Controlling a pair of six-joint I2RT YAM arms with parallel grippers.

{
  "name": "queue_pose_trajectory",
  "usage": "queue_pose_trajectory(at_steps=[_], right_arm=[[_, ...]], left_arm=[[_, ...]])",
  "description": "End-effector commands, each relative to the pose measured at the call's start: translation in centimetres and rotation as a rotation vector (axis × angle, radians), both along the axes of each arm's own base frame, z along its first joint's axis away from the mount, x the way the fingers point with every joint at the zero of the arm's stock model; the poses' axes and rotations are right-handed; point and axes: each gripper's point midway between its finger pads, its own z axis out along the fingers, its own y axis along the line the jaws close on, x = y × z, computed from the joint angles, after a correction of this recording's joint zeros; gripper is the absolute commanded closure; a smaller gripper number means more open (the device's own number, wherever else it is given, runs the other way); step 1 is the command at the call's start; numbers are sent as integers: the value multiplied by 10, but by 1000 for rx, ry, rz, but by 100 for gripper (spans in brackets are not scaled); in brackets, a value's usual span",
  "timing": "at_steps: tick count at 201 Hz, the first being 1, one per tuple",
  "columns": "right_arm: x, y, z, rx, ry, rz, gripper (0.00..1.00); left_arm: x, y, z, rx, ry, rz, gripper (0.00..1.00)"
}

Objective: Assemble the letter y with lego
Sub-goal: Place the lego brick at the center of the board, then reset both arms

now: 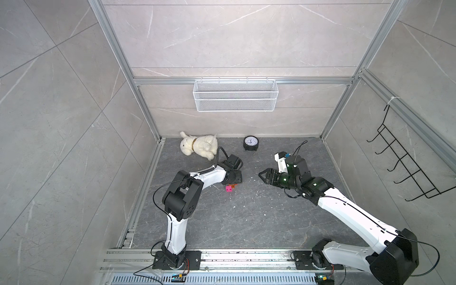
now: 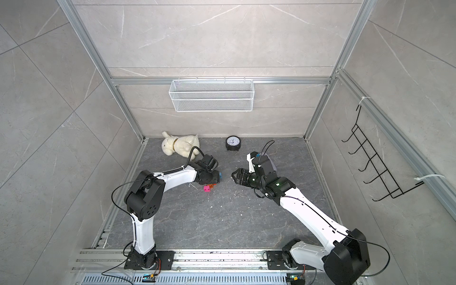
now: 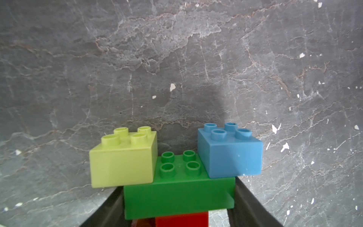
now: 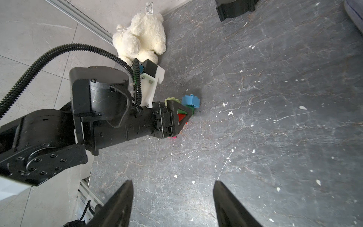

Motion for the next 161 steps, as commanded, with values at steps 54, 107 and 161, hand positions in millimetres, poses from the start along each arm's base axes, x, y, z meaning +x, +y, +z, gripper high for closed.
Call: queue_pose_trajectory(at_steps=[54, 107, 161], right_arm=[[-1, -13, 4, -56, -18, -32, 32], [15, -59, -4, -279, -94, -161, 1], [36, -127, -35, -622, -229, -295, 1]], left_arm=[[7, -8, 24, -8, -30, -24, 9], [11, 1, 85, -41, -184, -141, 0], [13, 118, 111, 13, -370, -143, 0]])
